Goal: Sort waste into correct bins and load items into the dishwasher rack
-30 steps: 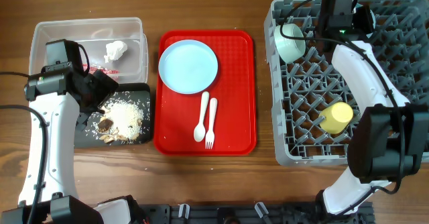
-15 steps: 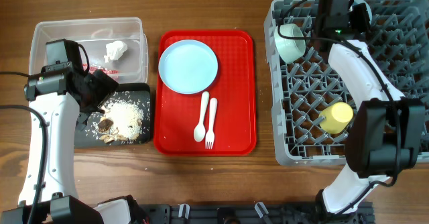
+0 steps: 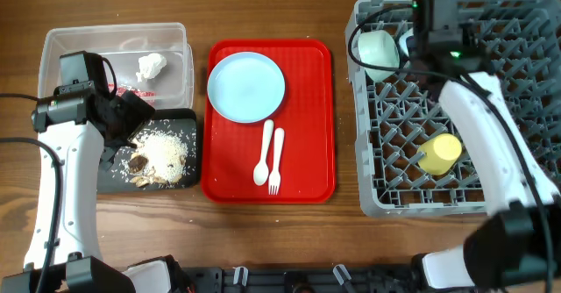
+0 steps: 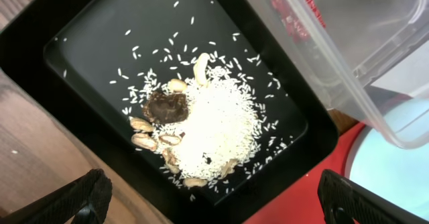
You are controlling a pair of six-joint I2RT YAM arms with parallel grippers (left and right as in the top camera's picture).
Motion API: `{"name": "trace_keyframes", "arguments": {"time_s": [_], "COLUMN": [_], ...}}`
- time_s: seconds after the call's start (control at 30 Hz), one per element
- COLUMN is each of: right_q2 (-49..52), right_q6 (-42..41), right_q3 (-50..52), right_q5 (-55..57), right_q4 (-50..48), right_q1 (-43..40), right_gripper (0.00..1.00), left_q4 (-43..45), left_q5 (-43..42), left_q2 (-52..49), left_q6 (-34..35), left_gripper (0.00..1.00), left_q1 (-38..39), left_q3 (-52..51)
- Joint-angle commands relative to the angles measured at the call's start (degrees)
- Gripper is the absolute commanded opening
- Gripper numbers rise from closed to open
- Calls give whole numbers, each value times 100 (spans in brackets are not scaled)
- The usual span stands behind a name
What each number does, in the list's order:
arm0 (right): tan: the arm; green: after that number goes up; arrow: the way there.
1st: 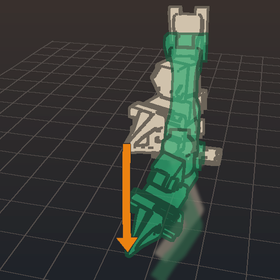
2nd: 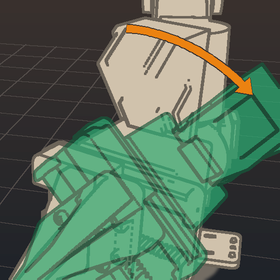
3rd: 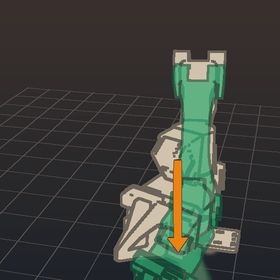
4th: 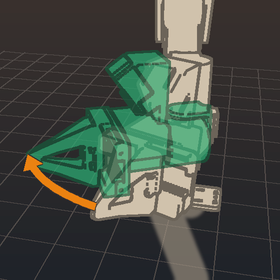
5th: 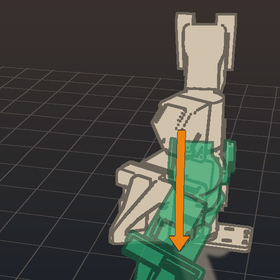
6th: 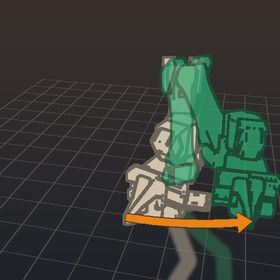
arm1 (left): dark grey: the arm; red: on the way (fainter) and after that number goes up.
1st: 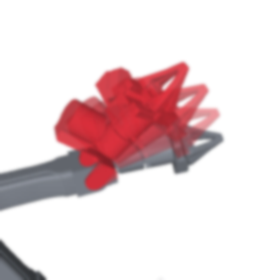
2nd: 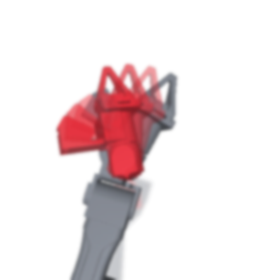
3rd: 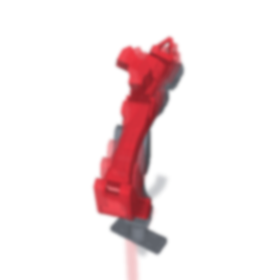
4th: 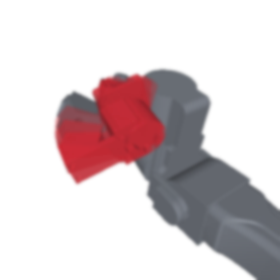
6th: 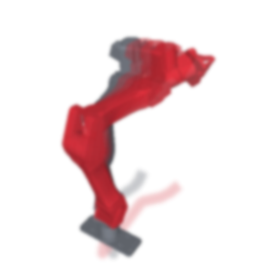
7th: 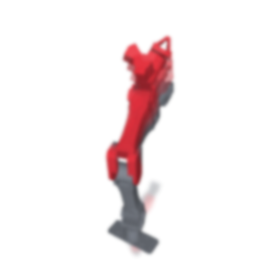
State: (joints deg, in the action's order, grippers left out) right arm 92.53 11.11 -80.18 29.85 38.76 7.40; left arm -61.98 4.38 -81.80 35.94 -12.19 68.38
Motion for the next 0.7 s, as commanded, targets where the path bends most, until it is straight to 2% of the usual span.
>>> {"name": "trace_keyframes", "arguments": {"time_s": [0.0, 0.1, 0.17, 0.3, 0.5, 0.67], "right_q2": [-581, -767, -754, -562, 682, 1641], "right_q6": [-695, -1445, -1766, -2302, -3759, -5018], "right_q3": [-11, -11, 7, 7, 7, 7], "right_q5": [-2608, -4485, -4798, -4771, -4146, -3696], "right_q4": [614, 1147, 1423, 1513, 1473, 1283], "right_q1": [15, 81, 337, 1421, 3128, 3840], "right_gripper": [68, 66, 66, 67, 67, 66], "left_q4": [2, 2, 0, 0, -2, -2], "left_q5": [-28, -28, -28, -28, -28, -28], "left_q2": [96, 96, 96, 96, 96, 96], "left_q6": [52, 52, 52, 52, 52, 50], "left_gripper": [100, 100, 100, 100, 100, 100], "left_q1": [-20, -20, -20, -20, -20, -20], "left_q3": [31, 31, 31, 31, 31, 31]}}
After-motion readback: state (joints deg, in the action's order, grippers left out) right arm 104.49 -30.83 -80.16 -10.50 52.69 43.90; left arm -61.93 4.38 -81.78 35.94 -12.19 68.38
